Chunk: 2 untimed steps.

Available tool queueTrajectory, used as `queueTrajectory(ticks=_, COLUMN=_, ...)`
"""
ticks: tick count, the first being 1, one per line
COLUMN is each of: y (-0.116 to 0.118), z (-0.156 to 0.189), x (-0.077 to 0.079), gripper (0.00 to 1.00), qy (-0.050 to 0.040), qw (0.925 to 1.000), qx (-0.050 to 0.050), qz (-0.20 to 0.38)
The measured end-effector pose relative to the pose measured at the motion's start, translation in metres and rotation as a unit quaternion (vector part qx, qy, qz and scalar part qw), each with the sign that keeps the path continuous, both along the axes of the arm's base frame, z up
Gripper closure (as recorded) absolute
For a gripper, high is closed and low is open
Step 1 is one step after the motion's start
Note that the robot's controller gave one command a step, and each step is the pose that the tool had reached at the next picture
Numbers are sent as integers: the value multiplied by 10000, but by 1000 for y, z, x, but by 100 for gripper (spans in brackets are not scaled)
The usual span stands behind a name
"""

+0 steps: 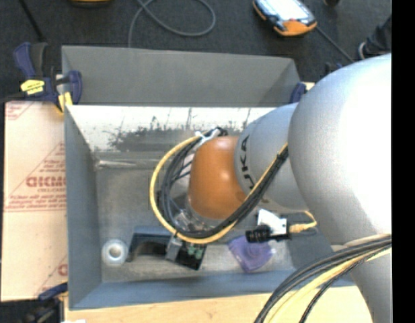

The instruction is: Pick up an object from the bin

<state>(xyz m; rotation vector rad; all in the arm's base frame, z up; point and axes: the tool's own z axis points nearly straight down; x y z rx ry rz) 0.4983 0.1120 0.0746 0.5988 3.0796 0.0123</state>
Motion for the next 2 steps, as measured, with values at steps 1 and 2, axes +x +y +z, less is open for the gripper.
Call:
queueTrajectory(ticks=1, y=0, z=0, x=0, gripper=100, qy=0, qw=10000, qx=0, qz=-2)
queueTrajectory(ticks=2, y=0, z=3, x=-1, gripper=100, qy=-2, qw=10000, qx=-2, qz=-4)
